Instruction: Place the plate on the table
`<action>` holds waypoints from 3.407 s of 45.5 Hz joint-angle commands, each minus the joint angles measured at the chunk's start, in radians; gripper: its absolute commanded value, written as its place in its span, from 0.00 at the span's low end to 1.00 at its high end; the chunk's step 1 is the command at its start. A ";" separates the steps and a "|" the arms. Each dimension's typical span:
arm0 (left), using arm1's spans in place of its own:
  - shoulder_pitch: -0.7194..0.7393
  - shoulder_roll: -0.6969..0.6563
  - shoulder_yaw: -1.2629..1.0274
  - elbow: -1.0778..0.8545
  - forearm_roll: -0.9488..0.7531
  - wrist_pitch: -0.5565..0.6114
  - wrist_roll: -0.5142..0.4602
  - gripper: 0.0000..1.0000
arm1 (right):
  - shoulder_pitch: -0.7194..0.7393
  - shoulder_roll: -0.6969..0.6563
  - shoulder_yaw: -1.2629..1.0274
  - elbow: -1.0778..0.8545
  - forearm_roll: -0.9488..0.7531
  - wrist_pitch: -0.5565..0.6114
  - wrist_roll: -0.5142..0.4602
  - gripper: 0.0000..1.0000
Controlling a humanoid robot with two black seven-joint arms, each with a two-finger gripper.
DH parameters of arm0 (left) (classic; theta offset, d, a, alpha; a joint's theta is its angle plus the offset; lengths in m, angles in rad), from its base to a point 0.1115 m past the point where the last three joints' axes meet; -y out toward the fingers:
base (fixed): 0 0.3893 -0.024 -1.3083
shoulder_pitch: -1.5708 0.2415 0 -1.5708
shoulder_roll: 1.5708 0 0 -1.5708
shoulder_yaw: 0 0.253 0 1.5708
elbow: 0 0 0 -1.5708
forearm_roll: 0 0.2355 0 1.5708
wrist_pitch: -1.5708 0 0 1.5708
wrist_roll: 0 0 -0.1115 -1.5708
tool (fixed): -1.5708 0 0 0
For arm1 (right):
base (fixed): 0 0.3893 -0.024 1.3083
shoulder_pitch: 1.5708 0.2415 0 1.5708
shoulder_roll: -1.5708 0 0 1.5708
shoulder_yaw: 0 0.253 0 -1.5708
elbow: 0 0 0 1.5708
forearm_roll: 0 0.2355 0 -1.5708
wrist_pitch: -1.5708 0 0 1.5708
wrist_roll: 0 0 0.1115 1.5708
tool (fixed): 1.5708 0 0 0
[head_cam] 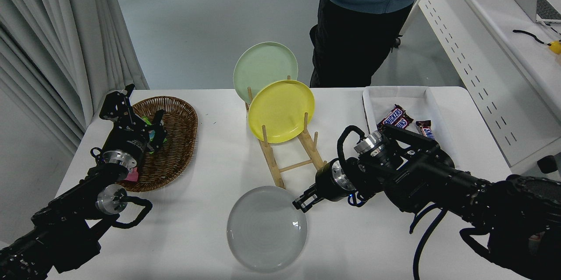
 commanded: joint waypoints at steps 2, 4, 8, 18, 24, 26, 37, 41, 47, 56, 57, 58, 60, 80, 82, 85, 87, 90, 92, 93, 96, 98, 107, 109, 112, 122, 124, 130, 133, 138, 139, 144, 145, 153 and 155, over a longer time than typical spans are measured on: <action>-0.001 0.000 0.000 0.000 0.000 -0.001 0.000 1.00 | 0.001 0.006 -0.001 -0.014 -0.008 0.000 0.000 0.00; 0.000 0.000 0.000 0.000 0.000 0.001 0.000 1.00 | 0.001 0.006 -0.001 -0.012 -0.008 0.000 0.000 0.00; 0.000 0.000 0.000 0.000 0.000 -0.001 0.000 1.00 | 0.001 0.006 -0.001 -0.014 -0.011 0.000 0.000 0.00; 0.000 0.000 0.000 0.000 0.000 -0.001 0.000 1.00 | 0.001 0.006 0.013 -0.040 -0.034 0.000 0.000 0.61; 0.000 0.000 0.000 0.000 0.000 -0.001 0.000 1.00 | 0.001 0.006 0.014 -0.041 -0.035 0.000 0.000 0.88; 0.000 0.000 0.000 0.000 0.000 -0.001 0.000 1.00 | 0.001 0.006 0.016 -0.041 -0.037 0.000 0.000 0.95; -0.001 0.000 0.000 0.000 0.000 0.001 0.000 1.00 | 0.004 0.006 0.013 -0.038 -0.069 0.000 -0.002 0.99; 0.000 0.000 0.000 0.000 0.000 0.001 0.000 1.00 | 0.008 0.006 0.013 -0.026 -0.067 0.000 -0.002 0.99; 0.000 0.000 0.000 0.000 0.000 -0.001 0.000 1.00 | 0.027 0.006 0.013 -0.014 -0.066 0.000 -0.002 0.99; 0.000 0.000 0.000 0.000 0.000 0.001 0.000 1.00 | 0.071 0.006 0.013 0.046 -0.066 0.000 -0.006 0.99; 0.000 0.000 0.000 0.000 0.000 -0.001 0.000 1.00 | 0.076 0.006 0.013 0.051 -0.064 0.000 -0.008 0.99; 0.000 0.000 0.000 0.000 0.000 0.001 0.000 1.00 | 0.079 0.006 0.013 0.057 -0.064 0.000 -0.008 0.99; 0.000 0.000 0.000 0.000 0.000 -0.001 0.000 1.00 | 0.088 0.006 0.013 0.072 -0.066 0.000 -0.008 0.99; 0.000 0.000 0.000 0.000 0.000 -0.001 0.000 1.00 | 0.211 -0.008 0.079 0.114 -0.165 0.000 -0.008 0.99; 0.000 0.000 0.000 0.000 0.000 0.001 0.000 1.00 | 0.214 -0.016 0.080 0.114 -0.176 0.000 -0.008 0.99; 0.000 0.000 0.000 0.000 0.000 0.001 0.000 1.00 | 0.217 -0.022 0.085 0.112 -0.196 0.000 -0.008 0.99; 0.000 0.000 0.000 0.000 0.000 0.001 0.000 1.00 | 0.226 -0.025 0.085 0.111 -0.216 0.000 -0.006 0.99; 0.000 0.000 0.000 0.000 0.000 -0.001 0.000 1.00 | 0.232 -0.025 0.086 0.111 -0.250 0.000 -0.006 0.99; 0.000 0.000 0.000 0.000 0.000 -0.001 0.000 1.00 | 0.235 -0.025 0.092 0.112 -0.267 0.024 -0.006 0.99; 0.000 0.000 0.000 0.000 0.000 -0.001 0.000 1.00 | 0.235 -0.025 0.097 0.114 -0.276 0.044 -0.006 0.99; 0.000 0.000 0.000 0.000 0.000 0.001 0.000 1.00 | 0.245 -0.024 0.105 0.114 -0.297 0.106 -0.006 0.99; 0.000 0.000 0.000 0.000 0.000 0.001 0.000 1.00 | 0.251 -0.024 0.106 0.114 -0.314 0.150 -0.006 0.99; -0.001 0.000 0.000 0.000 0.000 0.001 0.000 1.00 | 0.274 -0.025 0.161 0.094 -0.478 0.383 0.009 0.99; 0.000 0.000 0.000 0.000 0.000 0.001 0.000 1.00 | 0.271 -0.025 0.195 0.089 -0.529 0.467 0.018 0.99; 0.000 0.000 0.000 0.000 0.000 0.001 0.000 1.00 | 0.263 -0.022 0.250 0.080 -0.573 0.564 0.028 0.99; -0.001 0.000 0.000 0.000 0.000 0.001 0.000 1.00 | 0.252 -0.017 0.349 0.077 -0.597 0.598 0.034 0.99; 0.000 0.000 -0.002 0.000 0.000 -0.001 0.000 1.00 | 0.255 -0.019 0.373 0.072 -0.615 0.600 0.052 0.99; -0.001 0.000 0.000 0.000 0.000 0.001 0.000 1.00 | 0.260 -0.028 0.470 0.074 -0.728 0.592 0.179 0.99; 0.000 0.000 0.000 0.000 0.000 -0.001 0.000 1.00 | 0.255 -0.057 0.500 0.077 -0.820 0.594 0.247 0.99; 0.000 0.000 0.000 0.000 0.000 0.001 0.000 1.00 | 0.246 -0.126 0.534 0.085 -0.916 0.588 0.272 0.99; 0.000 0.000 0.000 0.000 0.000 0.001 0.000 1.00 | 0.245 -0.140 0.537 0.086 -0.919 0.588 0.272 0.99; 0.000 0.000 0.000 0.000 0.000 0.001 0.000 1.00 | 0.231 -0.189 0.539 0.089 -0.933 0.588 0.272 0.99; 0.000 0.000 0.000 0.000 0.000 -0.001 0.000 1.00 | 0.228 -0.195 0.537 0.089 -0.933 0.588 0.272 0.99; 0.000 0.000 0.000 0.000 0.000 0.001 0.000 1.00 | 0.142 -0.235 0.545 0.114 -0.933 0.673 0.284 0.99; 0.000 0.000 0.000 0.000 0.000 0.001 0.000 1.00 | 0.114 -0.246 0.556 0.123 -0.933 0.722 0.288 0.99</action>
